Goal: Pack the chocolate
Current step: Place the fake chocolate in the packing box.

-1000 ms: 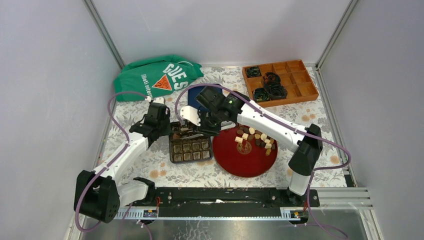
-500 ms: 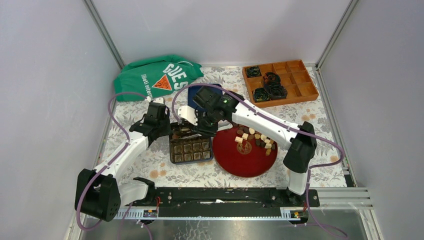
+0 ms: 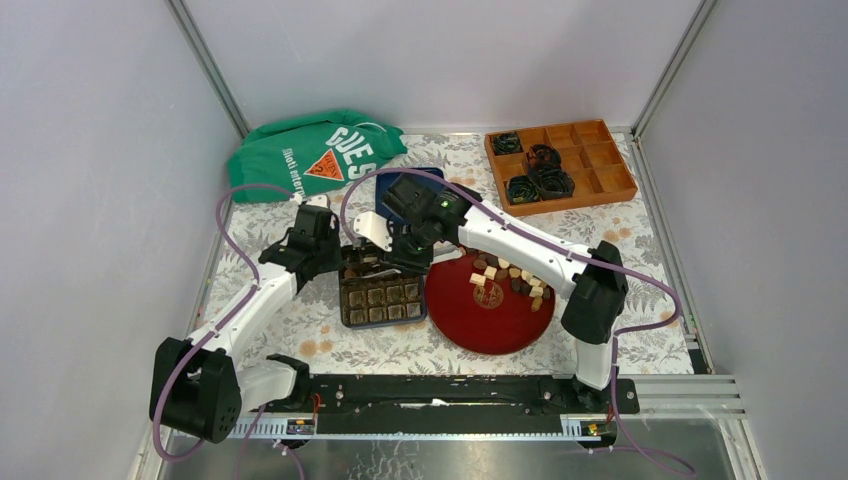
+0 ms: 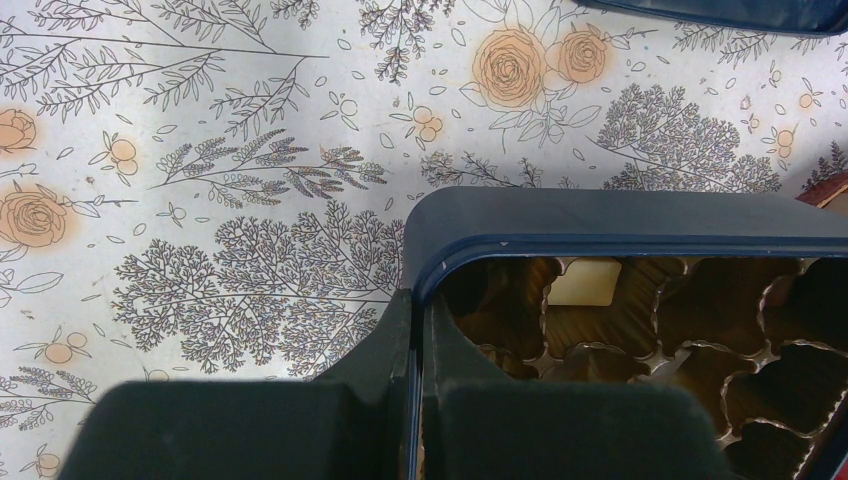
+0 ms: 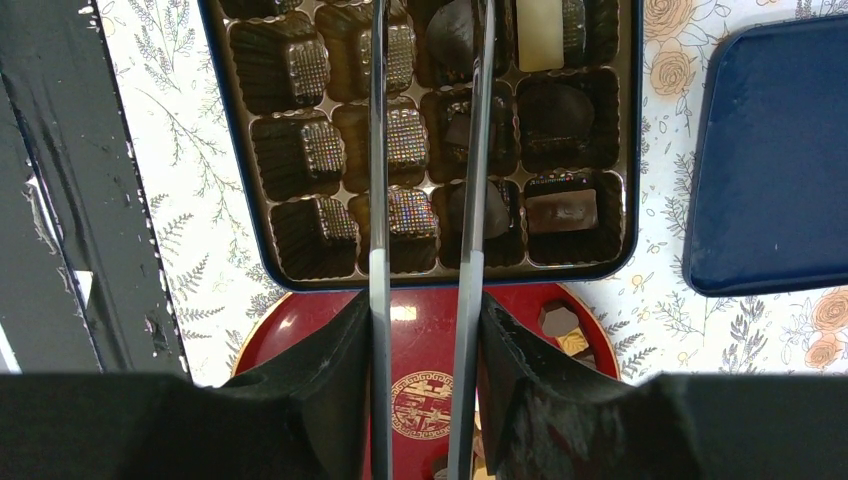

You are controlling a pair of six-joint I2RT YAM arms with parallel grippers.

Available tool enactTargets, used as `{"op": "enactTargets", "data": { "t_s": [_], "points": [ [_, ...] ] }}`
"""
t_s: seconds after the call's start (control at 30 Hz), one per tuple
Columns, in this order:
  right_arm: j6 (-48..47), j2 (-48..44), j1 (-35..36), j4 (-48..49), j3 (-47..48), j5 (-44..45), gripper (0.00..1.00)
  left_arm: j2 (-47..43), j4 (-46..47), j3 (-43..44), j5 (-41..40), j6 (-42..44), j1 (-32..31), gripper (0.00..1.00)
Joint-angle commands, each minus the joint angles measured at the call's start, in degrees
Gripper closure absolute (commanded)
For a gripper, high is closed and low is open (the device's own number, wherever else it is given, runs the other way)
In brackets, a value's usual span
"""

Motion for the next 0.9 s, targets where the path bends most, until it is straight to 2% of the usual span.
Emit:
{"op": "enactTargets", "data": {
  "t_s": [0.0,0.13,0.3,0.53,0.87],
  "points": [
    [1.1,-0.9,0.4,2.2,2.9,1.0,0.56,-0.1,2.4,2.6,0.7,-1.7,0.6,1.00],
    [1.0,-1.3,0.4,2.2,2.7,0.6,0.51,0.1,2.3,2.6,0.6,-1.7,0.6,1.00],
    [1.1,-1.6,0.3,1.9,2.6,0.0,0.50,0.2,2.2,2.6,0.5,-1.7,0.7,1.00],
    [1.0,-5.1,0.3,1.0,1.4,-1.0,0.55,0.2,1.8,2.8,-1.0,-1.4,0.8,1.00],
    [-2.7,-15.2,-1.2,0.4,-9.2,-4.7,0.61,0.6,1.5,3.0,-2.6,-0.8,1.6,1.00]
  ]
}}
